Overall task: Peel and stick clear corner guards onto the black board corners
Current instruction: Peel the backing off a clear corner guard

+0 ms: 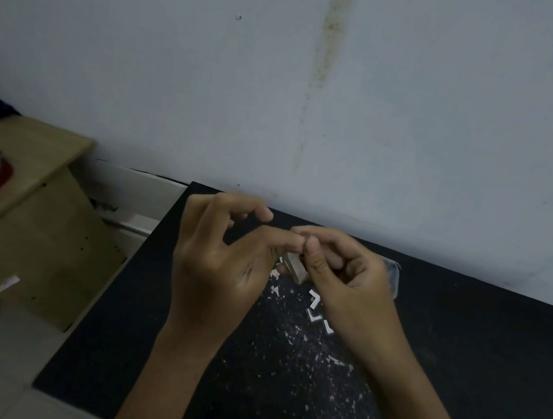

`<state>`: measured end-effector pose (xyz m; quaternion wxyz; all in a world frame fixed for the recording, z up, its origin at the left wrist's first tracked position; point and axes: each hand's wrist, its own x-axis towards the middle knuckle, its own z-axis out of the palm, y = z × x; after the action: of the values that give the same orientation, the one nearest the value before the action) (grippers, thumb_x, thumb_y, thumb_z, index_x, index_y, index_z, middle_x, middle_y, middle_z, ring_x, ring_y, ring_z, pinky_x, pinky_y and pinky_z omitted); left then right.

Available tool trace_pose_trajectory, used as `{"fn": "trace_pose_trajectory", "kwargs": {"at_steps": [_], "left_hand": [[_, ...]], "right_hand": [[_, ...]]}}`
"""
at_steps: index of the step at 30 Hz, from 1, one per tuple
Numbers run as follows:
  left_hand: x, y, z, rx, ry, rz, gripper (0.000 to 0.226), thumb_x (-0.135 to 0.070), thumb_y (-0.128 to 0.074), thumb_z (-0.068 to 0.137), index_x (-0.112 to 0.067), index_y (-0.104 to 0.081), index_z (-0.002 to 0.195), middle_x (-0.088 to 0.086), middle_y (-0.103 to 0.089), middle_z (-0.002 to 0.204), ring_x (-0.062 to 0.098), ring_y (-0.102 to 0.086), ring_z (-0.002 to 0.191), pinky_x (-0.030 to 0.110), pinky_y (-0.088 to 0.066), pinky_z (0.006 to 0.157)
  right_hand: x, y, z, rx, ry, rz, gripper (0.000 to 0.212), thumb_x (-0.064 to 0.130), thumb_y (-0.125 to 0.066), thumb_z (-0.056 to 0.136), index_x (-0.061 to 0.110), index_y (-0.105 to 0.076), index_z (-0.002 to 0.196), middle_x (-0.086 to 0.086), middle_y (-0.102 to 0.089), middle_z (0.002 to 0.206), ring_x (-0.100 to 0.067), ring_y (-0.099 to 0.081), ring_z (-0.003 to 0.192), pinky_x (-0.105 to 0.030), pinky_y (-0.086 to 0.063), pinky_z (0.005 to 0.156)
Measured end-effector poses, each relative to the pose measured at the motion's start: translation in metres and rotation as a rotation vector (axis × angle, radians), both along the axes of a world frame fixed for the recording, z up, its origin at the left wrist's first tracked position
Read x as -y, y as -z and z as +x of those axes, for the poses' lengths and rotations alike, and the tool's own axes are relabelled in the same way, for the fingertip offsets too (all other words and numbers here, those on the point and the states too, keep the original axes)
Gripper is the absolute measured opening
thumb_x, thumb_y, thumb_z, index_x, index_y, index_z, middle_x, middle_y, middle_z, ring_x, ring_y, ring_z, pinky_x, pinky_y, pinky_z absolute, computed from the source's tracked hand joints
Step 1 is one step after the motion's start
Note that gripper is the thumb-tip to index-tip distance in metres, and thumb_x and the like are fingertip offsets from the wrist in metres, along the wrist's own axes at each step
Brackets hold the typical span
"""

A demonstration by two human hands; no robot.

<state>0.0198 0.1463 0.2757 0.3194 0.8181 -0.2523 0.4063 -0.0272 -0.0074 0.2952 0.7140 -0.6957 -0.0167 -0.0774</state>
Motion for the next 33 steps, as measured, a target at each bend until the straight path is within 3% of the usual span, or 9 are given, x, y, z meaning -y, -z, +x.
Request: {"fn": "trace_pose_trajectory", "kwargs": {"at_steps": [5, 14, 21, 28, 33], "left_hand": [[0.0, 0.007, 0.001, 0.036, 0.005, -0.01, 0.007, -0.02, -0.085, 0.084, -0.021, -0.081, 0.09, -0.001, -0.052, 0.104, 0.022, -0.049, 0.091, 0.01, -0.032, 0.092], [0.001, 0.011, -0.001, 0.034, -0.038, -0.037, 0.007, -0.025, -0.082, 0.088, -0.027, -0.081, 0.095, -0.001, -0.054, 0.103, 0.023, -0.049, 0.093, 0.013, -0.033, 0.089], [-0.001, 0.015, 0.0, 0.008, -0.075, -0.053, 0.008, -0.028, -0.083, 0.087, -0.024, -0.081, 0.093, -0.001, -0.05, 0.106, 0.024, -0.049, 0.095, 0.013, -0.031, 0.092], [-0.002, 0.015, 0.002, 0.002, -0.065, -0.046, 0.009, -0.027, -0.081, 0.089, -0.02, -0.081, 0.094, 0.0, -0.05, 0.108, 0.025, -0.051, 0.095, 0.014, -0.033, 0.091], [-0.001, 0.014, 0.003, -0.128, 0.092, -0.035, 0.014, -0.028, -0.075, 0.092, -0.016, -0.078, 0.099, 0.004, -0.061, 0.116, 0.023, -0.056, 0.103, 0.017, -0.04, 0.09]], "right_hand": [[-0.005, 0.006, 0.0, -0.068, 0.022, 0.106, 0.022, 0.02, -0.056, 0.093, 0.012, -0.069, 0.11, -0.009, -0.077, 0.093, -0.025, -0.074, 0.09, -0.034, -0.059, 0.086], [-0.013, 0.014, 0.002, -0.103, 0.125, 0.199, 0.023, 0.027, -0.058, 0.091, 0.016, -0.07, 0.107, -0.01, -0.076, 0.093, -0.027, -0.073, 0.094, -0.047, -0.055, 0.093], [-0.01, 0.011, 0.008, -0.105, 0.151, 0.347, 0.026, 0.02, -0.052, 0.096, 0.003, -0.064, 0.111, -0.01, -0.075, 0.108, -0.025, -0.07, 0.106, -0.049, -0.049, 0.102], [-0.007, 0.013, 0.011, -0.061, 0.172, 0.351, 0.021, 0.019, -0.052, 0.095, 0.007, -0.065, 0.108, -0.011, -0.074, 0.109, -0.026, -0.069, 0.108, -0.046, -0.049, 0.1], [-0.006, 0.014, 0.011, -0.027, 0.178, 0.285, 0.022, 0.015, -0.052, 0.096, 0.003, -0.062, 0.111, -0.01, -0.074, 0.11, -0.026, -0.068, 0.11, -0.046, -0.05, 0.1]]}}
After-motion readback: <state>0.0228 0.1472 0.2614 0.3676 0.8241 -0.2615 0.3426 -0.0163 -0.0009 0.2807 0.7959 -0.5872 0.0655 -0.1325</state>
